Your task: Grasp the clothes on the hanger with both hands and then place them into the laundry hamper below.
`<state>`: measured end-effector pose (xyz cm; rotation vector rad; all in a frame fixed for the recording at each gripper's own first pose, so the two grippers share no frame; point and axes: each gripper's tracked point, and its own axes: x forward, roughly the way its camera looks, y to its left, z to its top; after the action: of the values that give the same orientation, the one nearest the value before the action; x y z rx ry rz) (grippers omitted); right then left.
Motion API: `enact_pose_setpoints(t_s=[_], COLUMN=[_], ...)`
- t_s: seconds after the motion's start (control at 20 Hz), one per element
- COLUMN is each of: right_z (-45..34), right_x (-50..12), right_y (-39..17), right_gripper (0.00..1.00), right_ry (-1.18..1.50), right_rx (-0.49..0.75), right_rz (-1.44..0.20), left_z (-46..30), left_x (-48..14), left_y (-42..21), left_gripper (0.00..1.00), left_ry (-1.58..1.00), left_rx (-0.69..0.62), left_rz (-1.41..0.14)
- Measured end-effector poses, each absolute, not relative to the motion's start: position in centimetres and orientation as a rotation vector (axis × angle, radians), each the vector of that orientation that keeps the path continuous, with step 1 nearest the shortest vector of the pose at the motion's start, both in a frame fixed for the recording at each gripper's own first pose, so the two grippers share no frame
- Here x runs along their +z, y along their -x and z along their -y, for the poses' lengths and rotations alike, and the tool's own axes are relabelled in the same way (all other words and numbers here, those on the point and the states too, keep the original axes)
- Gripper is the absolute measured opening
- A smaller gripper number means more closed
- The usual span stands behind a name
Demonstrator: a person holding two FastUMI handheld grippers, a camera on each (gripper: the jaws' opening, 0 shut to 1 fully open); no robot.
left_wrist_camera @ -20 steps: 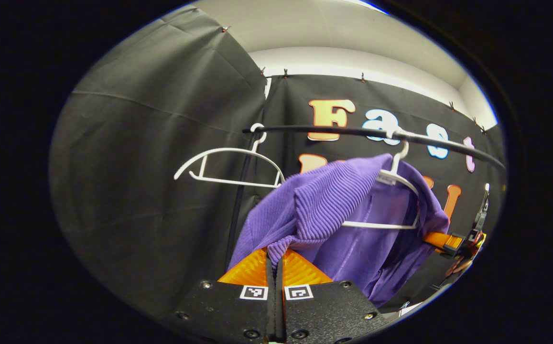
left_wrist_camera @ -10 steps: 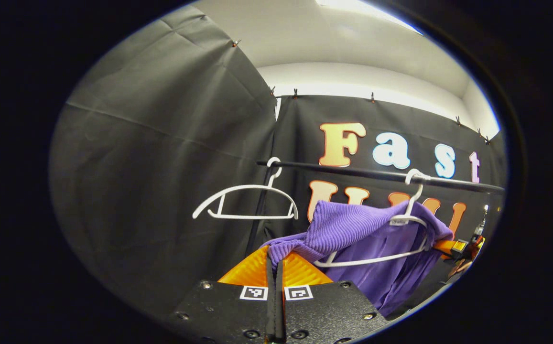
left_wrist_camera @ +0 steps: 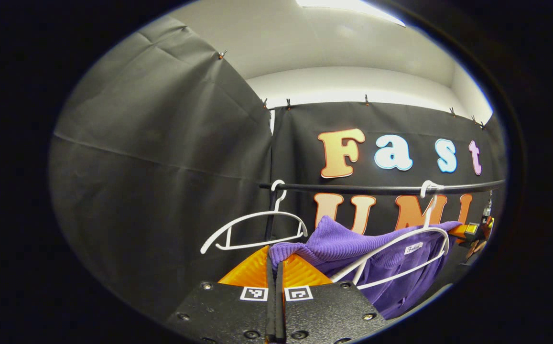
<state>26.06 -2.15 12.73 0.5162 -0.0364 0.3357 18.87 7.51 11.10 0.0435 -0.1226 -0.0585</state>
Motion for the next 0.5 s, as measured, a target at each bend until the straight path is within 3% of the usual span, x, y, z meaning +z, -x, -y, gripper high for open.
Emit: enact_pose_setpoints(t_s=[0.45,0.5], right_z=[3.4,3.7], right_x=[9.3,8.9], right_y=[-26.5,-26.4], right_gripper=[0.07,0.01], right_ry=[-0.515,-0.515], right_rx=[0.305,0.297], right_rz=[-0.034,-0.039], left_z=[-8.5,-8.4], left_x=[6.1,5.9], left_y=[-20.7,-20.8], left_gripper=[0.00,0.00], left_ry=[0.028,0.030], left_rx=[-0.080,-0.086], left_rz=[0.005,-0.001])
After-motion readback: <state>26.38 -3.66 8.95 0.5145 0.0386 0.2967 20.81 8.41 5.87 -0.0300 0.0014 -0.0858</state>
